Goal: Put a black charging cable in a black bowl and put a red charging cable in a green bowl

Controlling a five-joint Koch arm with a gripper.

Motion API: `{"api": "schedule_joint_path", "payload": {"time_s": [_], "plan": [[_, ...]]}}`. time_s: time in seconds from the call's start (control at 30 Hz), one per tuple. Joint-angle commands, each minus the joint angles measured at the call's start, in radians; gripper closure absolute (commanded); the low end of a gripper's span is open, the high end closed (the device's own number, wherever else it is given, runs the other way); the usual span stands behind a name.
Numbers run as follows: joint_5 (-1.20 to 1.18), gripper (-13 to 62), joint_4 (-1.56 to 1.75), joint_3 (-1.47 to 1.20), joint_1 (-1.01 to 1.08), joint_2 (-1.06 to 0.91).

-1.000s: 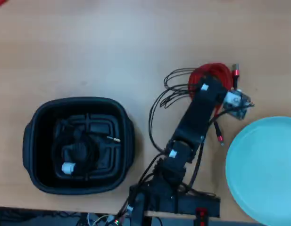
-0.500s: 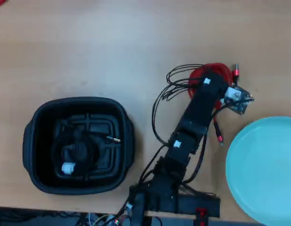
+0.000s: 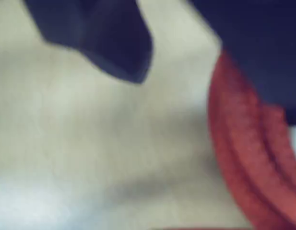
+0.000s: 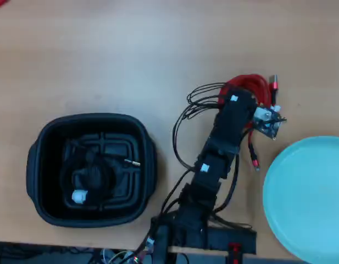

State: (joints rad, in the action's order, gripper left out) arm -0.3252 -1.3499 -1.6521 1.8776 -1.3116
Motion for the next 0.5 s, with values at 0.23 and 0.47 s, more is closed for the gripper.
{"api": "schedule_joint_path", "payload": {"time_s": [0.23, 0.47], "plan": [[0.021, 29.4, 0.041, 0.032, -0.048, 0.101], [-0.002, 55.0, 0.034, 0.037, -0.058, 0.095]]}}
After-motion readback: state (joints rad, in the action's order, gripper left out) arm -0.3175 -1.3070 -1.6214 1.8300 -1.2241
